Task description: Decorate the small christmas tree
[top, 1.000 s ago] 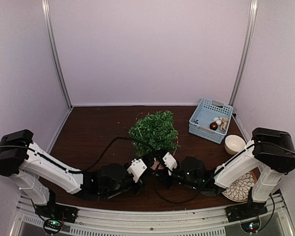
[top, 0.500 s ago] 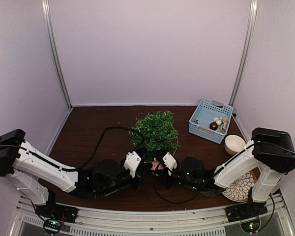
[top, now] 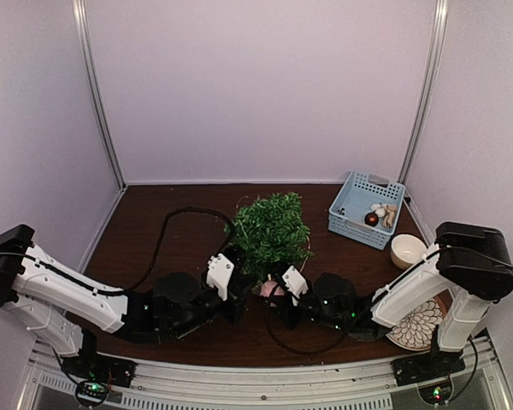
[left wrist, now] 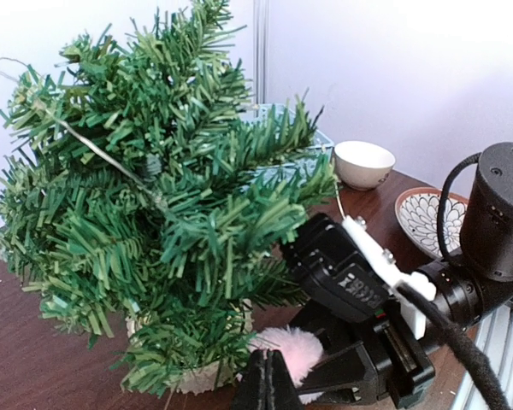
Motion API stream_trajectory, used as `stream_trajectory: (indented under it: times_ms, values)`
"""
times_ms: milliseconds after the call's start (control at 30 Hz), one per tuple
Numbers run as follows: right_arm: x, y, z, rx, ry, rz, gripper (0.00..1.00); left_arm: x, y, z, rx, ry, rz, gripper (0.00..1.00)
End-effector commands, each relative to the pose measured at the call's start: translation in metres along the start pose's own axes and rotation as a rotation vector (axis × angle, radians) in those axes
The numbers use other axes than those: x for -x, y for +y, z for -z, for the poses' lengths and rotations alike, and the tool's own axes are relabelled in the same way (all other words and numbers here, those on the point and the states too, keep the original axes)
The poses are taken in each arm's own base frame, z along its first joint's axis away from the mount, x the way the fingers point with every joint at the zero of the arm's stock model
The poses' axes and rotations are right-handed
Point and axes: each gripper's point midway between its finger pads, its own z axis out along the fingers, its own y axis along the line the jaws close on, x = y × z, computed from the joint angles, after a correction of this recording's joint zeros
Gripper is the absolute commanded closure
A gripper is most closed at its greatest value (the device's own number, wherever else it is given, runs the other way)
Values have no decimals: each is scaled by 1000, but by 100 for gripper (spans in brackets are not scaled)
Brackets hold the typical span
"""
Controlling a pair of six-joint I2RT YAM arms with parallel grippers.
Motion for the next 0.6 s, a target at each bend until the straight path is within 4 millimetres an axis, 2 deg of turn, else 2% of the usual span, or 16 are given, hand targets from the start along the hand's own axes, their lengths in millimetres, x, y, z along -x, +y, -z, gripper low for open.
stream_trajectory:
  times_ms: [0, 367, 467, 567]
  values:
    - [-7, -8, 0, -32, 13, -13, 95, 13, 12, 3, 46, -42, 46, 100]
    - [-19, -10, 2, -37, 40, -14, 94, 0, 29, 5, 112, -9, 71, 100]
    - [-21, -9, 1, -30, 42, -15, 94, -1, 30, 4, 109, -5, 70, 100]
    - [-16, -3, -2, -1, 32, -12, 89, -3, 25, 1, 86, 5, 54, 100]
